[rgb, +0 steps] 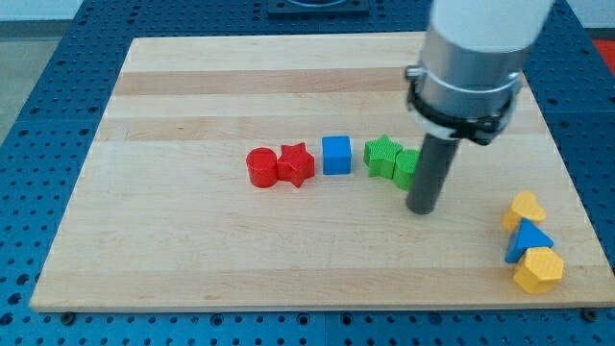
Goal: Separate the green circle from the green star
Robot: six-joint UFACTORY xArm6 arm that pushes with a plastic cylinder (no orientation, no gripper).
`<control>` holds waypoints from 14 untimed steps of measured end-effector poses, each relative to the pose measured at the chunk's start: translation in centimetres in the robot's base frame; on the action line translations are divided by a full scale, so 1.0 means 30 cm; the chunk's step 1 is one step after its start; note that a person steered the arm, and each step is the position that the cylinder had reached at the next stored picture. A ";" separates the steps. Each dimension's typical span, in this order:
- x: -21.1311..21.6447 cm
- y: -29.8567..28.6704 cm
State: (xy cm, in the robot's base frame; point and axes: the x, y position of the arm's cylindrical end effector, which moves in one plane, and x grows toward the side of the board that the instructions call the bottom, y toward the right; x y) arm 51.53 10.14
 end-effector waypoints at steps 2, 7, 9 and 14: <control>-0.010 -0.056; -0.074 -0.137; -0.170 -0.115; -0.178 -0.055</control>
State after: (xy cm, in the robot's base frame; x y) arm 46.20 8.49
